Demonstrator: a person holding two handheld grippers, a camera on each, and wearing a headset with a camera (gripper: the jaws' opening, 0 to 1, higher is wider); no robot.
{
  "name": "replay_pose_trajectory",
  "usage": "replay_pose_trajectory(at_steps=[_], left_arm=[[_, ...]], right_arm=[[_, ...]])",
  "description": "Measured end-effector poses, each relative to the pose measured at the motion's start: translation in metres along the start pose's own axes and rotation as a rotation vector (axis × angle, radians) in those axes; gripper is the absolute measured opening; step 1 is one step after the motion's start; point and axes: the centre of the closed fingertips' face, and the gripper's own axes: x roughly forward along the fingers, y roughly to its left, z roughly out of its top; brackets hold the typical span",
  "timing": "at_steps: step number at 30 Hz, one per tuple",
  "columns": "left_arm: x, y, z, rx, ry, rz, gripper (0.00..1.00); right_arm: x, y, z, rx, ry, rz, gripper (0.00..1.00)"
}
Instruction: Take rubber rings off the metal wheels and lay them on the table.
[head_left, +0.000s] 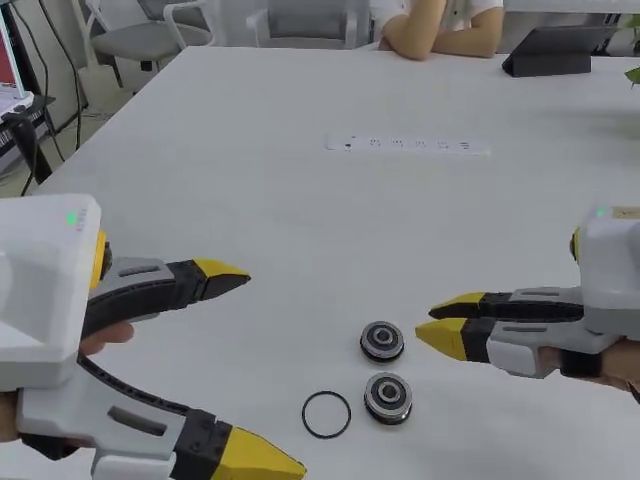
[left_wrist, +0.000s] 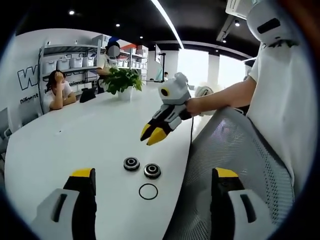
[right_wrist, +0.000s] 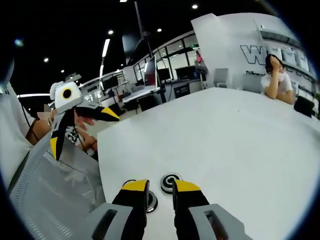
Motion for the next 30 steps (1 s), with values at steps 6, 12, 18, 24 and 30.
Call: replay_pose_trajectory(at_steps=[6, 12, 18, 24, 30], left_arm=[[0.001, 0.006, 0.017, 0.005, -0.054, 0.005, 0.93], [0.006, 0.006, 0.024, 0.026, -0.063, -0.024, 0.82], [0.019, 0.005, 0.028, 0.053, -0.060, -0.041, 0.82], [0.034, 0.003, 0.030, 0.086, -0.048, -0.059, 0.76], [0.052, -0.003, 0.035, 0.126, -0.047, -0.091, 0.69]], right_arm=[[0.006, 0.003, -0.016, 0.001, 0.057, 0.033, 0.19], [0.011, 0.006, -0.029, -0.007, 0.109, 0.062, 0.21], [0.015, 0.014, -0.041, -0.045, 0.159, 0.090, 0.23], [0.018, 0.018, -0.049, -0.068, 0.193, 0.104, 0.24], [0.022, 0.023, -0.059, -0.102, 0.238, 0.120, 0.26]])
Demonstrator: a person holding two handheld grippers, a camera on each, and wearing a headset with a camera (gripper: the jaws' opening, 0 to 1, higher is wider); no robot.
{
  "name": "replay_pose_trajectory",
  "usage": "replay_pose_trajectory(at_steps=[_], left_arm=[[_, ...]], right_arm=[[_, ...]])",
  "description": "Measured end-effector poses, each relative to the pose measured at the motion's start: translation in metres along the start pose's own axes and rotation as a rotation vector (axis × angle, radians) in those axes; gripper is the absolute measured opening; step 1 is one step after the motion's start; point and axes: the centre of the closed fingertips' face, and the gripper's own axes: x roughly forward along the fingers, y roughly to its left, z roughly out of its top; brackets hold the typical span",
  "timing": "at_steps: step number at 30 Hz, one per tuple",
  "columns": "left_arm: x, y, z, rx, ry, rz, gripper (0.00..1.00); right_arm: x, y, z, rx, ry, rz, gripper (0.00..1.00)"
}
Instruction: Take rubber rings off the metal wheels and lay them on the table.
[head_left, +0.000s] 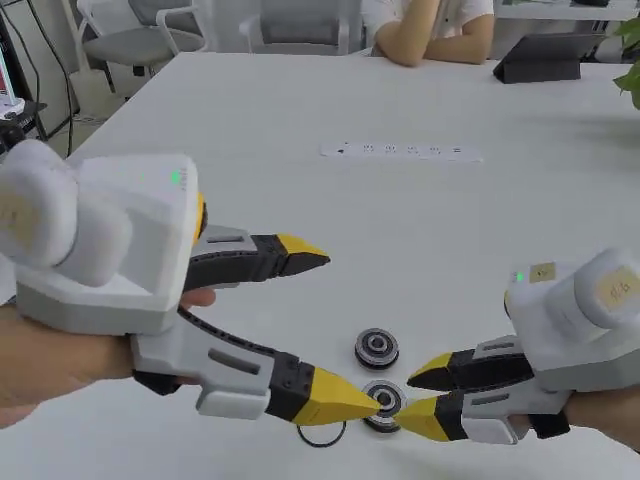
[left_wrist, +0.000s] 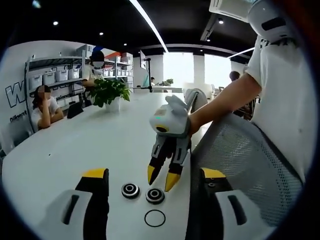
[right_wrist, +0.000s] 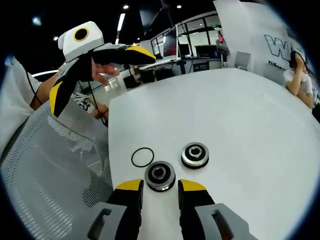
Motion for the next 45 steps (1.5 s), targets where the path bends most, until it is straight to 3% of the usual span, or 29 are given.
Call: replay_pose_trajectory(at_steps=[4, 7, 9, 18, 23, 28, 37, 45], left_arm=[[0.013, -0.003, 0.000, 0.007, -0.008, -0.017, 0.63], [0.021, -0.014, -0.003, 0.035, 0.012, -0.075, 0.60], [0.024, -0.016, -0.006, 0.069, 0.029, -0.085, 0.59], [0.036, -0.009, -0.017, 0.100, 0.061, -0.097, 0.50], [0.044, -0.010, -0.023, 0.042, 0.047, -0.131, 0.45], [0.052, -0.007, -0.035, 0.019, 0.053, -0.127, 0.38], [0.061, -0.009, -0.062, -0.028, 0.098, -0.124, 0.28], [0.067, -0.003, -0.085, -0.024, 0.155, -0.101, 0.19]], right_arm=[[0.003, 0.003, -0.002, -0.009, 0.006, 0.005, 0.26], [0.007, 0.004, -0.007, -0.032, 0.032, 0.004, 0.27], [0.008, 0.004, -0.008, -0.035, 0.040, 0.006, 0.27], [0.008, 0.000, -0.011, -0.038, 0.049, -0.010, 0.26], [0.008, -0.001, -0.011, -0.046, 0.048, -0.015, 0.25], [0.008, -0.002, -0.012, -0.054, 0.052, -0.018, 0.24], [0.009, -0.002, -0.012, -0.061, 0.055, -0.019, 0.23], [0.009, -0.002, -0.012, -0.063, 0.056, -0.021, 0.22]])
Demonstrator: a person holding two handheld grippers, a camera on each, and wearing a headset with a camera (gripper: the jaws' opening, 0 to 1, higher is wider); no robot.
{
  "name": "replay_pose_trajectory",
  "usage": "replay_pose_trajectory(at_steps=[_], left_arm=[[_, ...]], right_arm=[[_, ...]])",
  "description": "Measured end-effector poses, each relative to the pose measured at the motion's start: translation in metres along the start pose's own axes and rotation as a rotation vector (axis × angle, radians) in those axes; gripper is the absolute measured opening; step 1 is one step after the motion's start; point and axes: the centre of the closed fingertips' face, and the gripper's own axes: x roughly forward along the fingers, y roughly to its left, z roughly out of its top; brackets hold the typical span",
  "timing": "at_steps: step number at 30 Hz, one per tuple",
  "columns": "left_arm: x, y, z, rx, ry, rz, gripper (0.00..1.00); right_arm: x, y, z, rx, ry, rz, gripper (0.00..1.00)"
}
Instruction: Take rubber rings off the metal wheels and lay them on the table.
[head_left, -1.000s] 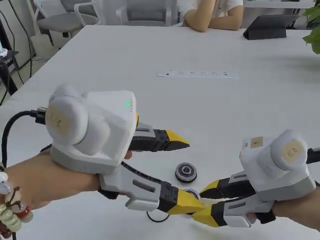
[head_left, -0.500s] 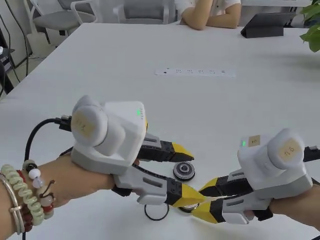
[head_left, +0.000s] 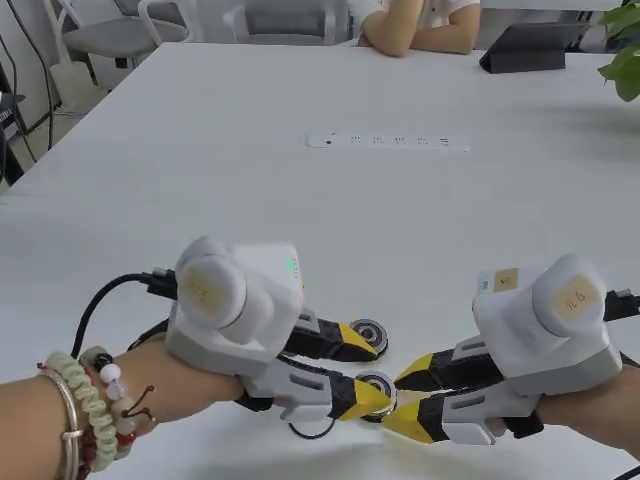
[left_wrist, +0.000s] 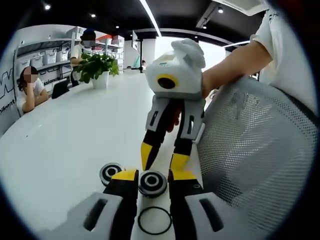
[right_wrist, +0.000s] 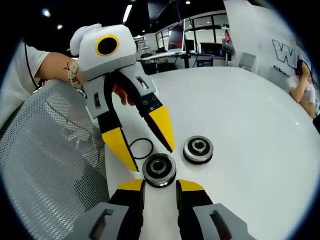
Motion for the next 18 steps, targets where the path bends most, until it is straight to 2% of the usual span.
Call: replay_pose_trajectory(at_steps=[6, 10, 15, 18], left_arm=[[0.003, 0.003, -0.004, 0.001, 0.012, 0.004, 0.15], [0.005, 0.004, -0.013, -0.003, 0.037, 0.006, 0.14], [0.005, 0.003, -0.014, 0.000, 0.040, 0.007, 0.12], [0.005, 0.003, -0.014, 0.032, 0.045, 0.014, 0.11]], right_arm=[[0.001, 0.001, -0.001, -0.004, 0.005, 0.002, 0.22], [0.001, 0.000, -0.001, -0.007, 0.005, 0.000, 0.22], [0.000, 0.000, 0.000, -0.010, 0.003, -0.004, 0.21], [0.000, -0.001, 0.000, -0.014, 0.003, -0.006, 0.20]])
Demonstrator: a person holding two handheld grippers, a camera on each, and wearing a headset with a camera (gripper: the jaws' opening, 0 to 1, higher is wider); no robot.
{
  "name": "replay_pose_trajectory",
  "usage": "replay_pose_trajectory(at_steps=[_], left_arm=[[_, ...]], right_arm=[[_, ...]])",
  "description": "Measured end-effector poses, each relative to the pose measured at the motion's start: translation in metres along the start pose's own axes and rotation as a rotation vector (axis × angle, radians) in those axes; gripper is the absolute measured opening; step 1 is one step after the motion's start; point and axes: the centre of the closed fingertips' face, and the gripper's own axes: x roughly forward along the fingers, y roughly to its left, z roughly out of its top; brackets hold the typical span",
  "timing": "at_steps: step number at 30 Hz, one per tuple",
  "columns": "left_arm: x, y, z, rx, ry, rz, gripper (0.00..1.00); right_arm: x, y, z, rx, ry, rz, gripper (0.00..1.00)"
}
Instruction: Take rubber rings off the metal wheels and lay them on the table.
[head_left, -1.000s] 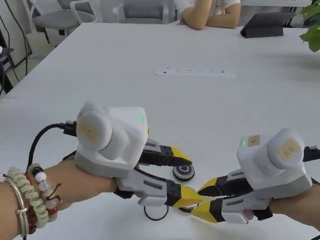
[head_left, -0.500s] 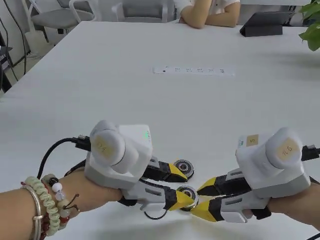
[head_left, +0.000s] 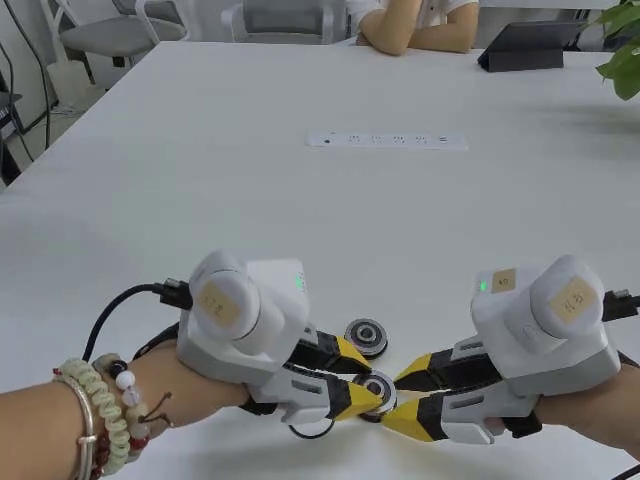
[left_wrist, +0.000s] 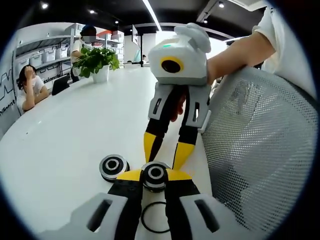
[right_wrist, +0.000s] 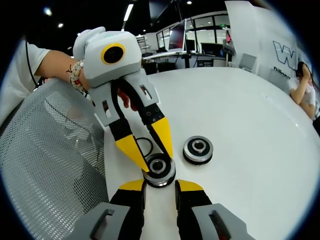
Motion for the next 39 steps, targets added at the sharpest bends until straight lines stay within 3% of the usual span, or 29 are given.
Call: replay_pose_trajectory(at_steps=[8, 28, 39], left_arm=[[0.0000, -0.0012, -0.0007, 0.023, -0.004, 0.003, 0.08], [-0.0004, -0.0011, -0.0013, -0.005, -0.055, 0.012, 0.07], [-0.0001, 0.0001, -0.0017, -0.013, -0.067, 0.015, 0.07]], right_arm=[[0.0006, -0.0001, -0.0004, -0.007, 0.003, -0.003, 0.20], [0.0013, 0.0001, -0.0005, -0.034, 0.006, -0.007, 0.17], [-0.0015, -0.0011, -0.0028, -0.035, 0.020, -0.012, 0.09]])
